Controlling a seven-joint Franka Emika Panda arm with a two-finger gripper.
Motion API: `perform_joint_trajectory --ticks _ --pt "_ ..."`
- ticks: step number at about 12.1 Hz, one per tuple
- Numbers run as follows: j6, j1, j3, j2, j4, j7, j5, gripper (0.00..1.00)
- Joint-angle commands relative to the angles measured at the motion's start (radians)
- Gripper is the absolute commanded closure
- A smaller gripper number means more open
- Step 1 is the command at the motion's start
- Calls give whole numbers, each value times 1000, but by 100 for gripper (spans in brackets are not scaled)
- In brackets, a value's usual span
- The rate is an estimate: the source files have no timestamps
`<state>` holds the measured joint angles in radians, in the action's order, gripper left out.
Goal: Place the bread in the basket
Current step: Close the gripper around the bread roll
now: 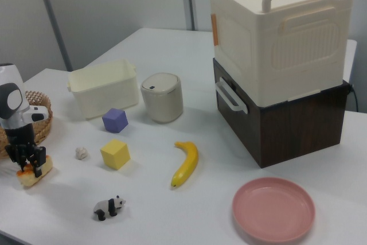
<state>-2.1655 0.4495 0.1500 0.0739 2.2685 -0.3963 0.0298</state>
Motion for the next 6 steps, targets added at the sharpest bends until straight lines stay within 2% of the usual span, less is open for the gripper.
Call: perform_joint_trajectory --ticks 1,6 --pt "7 3 -3 -46 16 -16 -19 49" --pt "166 -40 -4 -160 -23 50 -16 49"
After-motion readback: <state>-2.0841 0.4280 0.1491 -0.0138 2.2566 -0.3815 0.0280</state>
